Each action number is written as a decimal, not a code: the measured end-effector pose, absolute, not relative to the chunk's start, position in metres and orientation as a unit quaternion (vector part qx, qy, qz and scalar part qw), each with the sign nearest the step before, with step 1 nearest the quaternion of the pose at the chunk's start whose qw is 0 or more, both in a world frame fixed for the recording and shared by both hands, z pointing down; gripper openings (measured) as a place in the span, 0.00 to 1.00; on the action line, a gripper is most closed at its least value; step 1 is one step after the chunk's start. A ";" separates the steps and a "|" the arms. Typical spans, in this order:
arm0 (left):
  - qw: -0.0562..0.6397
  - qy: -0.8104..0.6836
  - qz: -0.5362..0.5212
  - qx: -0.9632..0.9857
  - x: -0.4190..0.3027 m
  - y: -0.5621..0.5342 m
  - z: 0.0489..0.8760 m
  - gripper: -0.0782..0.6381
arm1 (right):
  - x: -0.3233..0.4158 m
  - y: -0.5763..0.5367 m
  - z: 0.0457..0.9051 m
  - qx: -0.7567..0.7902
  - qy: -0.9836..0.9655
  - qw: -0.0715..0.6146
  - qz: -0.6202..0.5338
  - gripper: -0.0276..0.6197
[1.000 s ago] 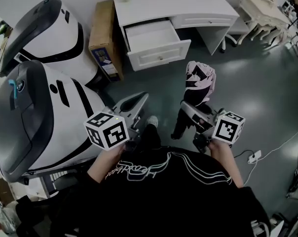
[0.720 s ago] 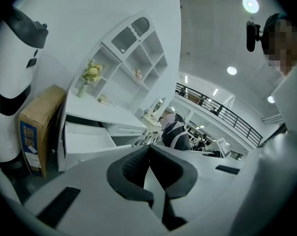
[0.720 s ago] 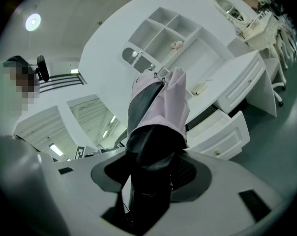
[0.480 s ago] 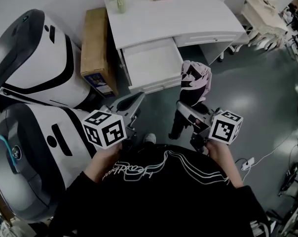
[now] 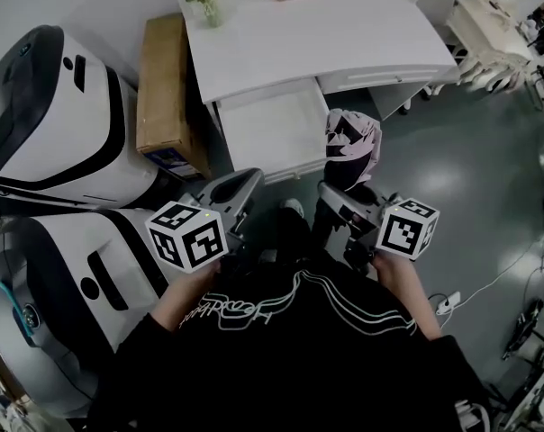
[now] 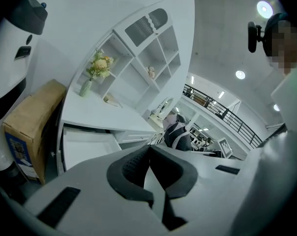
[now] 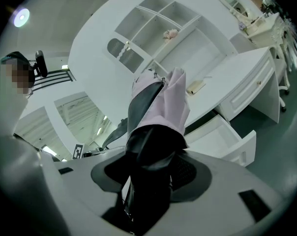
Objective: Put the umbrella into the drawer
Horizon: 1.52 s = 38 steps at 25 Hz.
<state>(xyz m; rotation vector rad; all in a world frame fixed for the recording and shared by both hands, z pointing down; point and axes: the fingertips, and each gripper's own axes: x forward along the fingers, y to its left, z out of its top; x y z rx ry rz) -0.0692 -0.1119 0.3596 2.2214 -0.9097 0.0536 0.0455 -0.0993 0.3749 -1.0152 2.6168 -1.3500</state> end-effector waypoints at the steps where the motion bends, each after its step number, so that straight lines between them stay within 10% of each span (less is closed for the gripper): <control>1: 0.361 -0.355 0.023 0.862 -0.065 -0.121 0.359 0.14 | 0.050 -0.109 0.377 -0.326 0.840 0.013 -0.434 0.39; 20: 0.389 -0.406 0.047 0.826 -0.031 -0.279 0.394 0.14 | 0.094 -0.312 0.404 -0.305 0.862 -0.068 -0.399 0.39; 38: 0.434 -0.490 0.049 0.755 -0.113 -0.309 0.459 0.14 | 0.003 -0.340 0.494 -0.146 0.915 -0.315 -0.205 0.39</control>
